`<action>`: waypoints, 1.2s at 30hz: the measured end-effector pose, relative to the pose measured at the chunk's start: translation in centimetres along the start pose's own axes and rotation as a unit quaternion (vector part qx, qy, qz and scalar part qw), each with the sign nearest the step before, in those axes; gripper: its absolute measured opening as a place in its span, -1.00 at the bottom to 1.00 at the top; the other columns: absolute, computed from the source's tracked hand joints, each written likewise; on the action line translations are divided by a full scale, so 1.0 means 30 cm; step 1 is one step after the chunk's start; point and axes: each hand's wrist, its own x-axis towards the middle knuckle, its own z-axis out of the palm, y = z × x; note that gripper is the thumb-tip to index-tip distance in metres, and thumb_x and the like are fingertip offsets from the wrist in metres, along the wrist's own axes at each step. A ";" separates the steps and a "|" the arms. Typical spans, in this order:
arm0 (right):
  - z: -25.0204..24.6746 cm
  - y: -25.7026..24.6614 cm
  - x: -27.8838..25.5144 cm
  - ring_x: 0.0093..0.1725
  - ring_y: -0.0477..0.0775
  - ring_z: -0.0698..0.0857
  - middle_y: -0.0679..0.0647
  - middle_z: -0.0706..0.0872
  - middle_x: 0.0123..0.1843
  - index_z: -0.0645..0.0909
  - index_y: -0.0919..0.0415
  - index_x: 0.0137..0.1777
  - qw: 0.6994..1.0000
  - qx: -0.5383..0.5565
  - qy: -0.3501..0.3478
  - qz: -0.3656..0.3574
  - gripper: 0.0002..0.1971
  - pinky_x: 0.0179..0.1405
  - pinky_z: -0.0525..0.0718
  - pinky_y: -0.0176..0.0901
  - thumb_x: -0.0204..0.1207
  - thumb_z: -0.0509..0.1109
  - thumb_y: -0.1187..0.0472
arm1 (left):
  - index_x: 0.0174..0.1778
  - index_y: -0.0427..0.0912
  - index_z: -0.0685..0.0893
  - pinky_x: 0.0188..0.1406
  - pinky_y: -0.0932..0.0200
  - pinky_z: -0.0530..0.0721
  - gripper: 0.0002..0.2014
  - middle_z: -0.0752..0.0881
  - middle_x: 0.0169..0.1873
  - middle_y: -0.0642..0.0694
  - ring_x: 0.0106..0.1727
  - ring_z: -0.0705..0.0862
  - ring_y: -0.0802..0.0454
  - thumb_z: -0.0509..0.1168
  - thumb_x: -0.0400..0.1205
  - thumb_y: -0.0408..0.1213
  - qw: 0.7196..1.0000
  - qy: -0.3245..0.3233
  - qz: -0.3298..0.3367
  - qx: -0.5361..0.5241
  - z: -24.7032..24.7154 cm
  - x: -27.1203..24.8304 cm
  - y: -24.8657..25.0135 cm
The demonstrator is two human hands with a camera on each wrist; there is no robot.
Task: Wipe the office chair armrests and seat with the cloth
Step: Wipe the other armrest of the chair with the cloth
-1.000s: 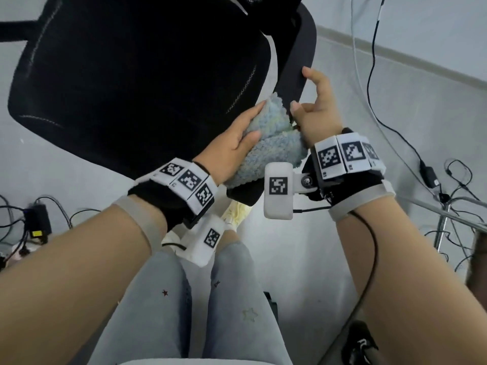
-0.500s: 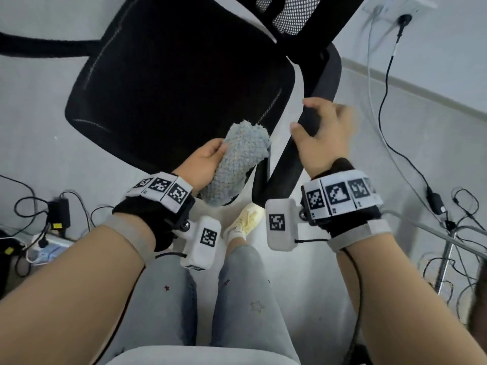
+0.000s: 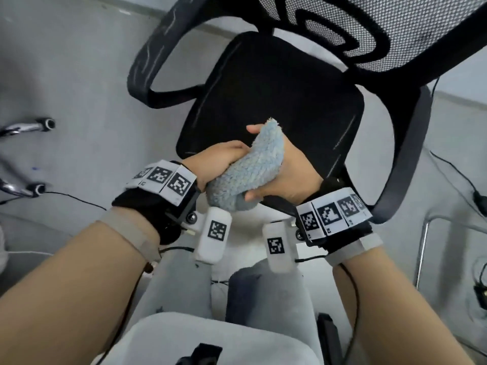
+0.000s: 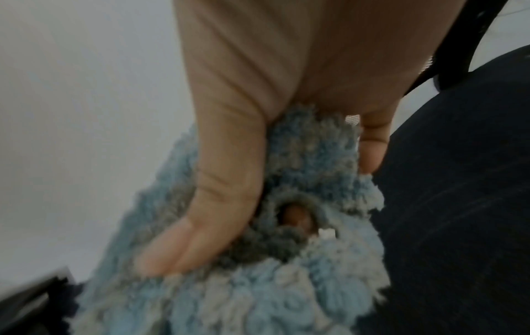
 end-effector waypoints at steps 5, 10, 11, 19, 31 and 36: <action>0.060 -0.106 0.072 0.04 0.08 0.70 0.12 0.73 0.00 0.63 0.25 0.11 0.985 0.050 0.094 0.136 -0.46 0.12 0.69 0.01 0.11 0.65 0.17 | -0.11 -0.13 0.70 -0.11 0.29 0.71 -0.66 0.81 -0.26 0.02 -0.17 0.76 0.15 0.08 0.66 -0.02 0.999 -0.022 -0.009 -0.041 -0.138 -0.047 0.059; 0.058 -0.145 0.165 0.10 0.20 0.75 0.27 0.76 0.09 0.68 0.37 0.04 0.961 0.169 0.169 0.137 -0.61 0.18 0.69 0.19 0.21 0.63 0.29 | -0.09 -0.01 0.65 -0.29 0.39 0.67 -0.70 0.72 -0.21 0.07 -0.26 0.72 0.29 0.45 0.34 0.01 0.995 0.008 0.096 0.040 -0.267 -0.060 0.108; 0.061 -0.159 0.181 0.11 0.21 0.75 0.27 0.76 0.08 0.69 0.36 0.03 0.961 0.184 0.163 0.125 -0.65 0.21 0.67 0.21 0.22 0.60 0.34 | -0.14 0.01 0.63 -0.31 0.45 0.64 -0.74 0.70 -0.23 0.10 -0.31 0.69 0.37 0.50 0.33 -0.09 0.989 0.037 0.133 0.059 -0.295 -0.046 0.120; 0.135 -0.235 0.481 0.15 0.19 0.70 0.29 0.70 0.15 0.55 0.44 0.20 0.925 0.269 0.243 0.111 -0.46 0.20 0.68 0.03 0.15 0.47 0.43 | 0.05 -0.06 0.53 0.03 0.36 0.66 -0.70 0.65 -0.03 0.06 -0.07 0.64 0.33 0.43 0.46 -0.32 0.959 0.161 0.226 0.063 -0.596 0.145 0.212; 0.068 -0.309 0.911 0.37 0.12 0.51 0.19 0.49 0.37 0.45 0.28 0.34 0.929 0.056 0.344 0.125 -0.32 0.45 0.46 -0.06 0.25 0.55 0.04 | 0.48 -0.07 0.33 0.31 0.04 0.54 -0.61 0.57 0.35 -0.11 0.26 0.60 -0.01 0.03 0.71 -0.17 0.995 -0.028 0.027 0.093 -0.861 0.417 0.326; 0.161 -0.283 0.954 0.62 0.06 0.07 0.23 -0.04 0.63 0.39 0.27 0.46 0.966 -0.043 0.226 0.120 -0.37 0.40 0.06 -0.51 0.45 0.43 0.00 | 0.41 -0.12 0.40 0.26 -0.07 0.60 -0.66 0.63 0.26 -0.22 0.26 0.62 -0.18 -0.03 0.73 -0.25 0.996 -0.062 0.022 0.058 -0.829 0.424 0.298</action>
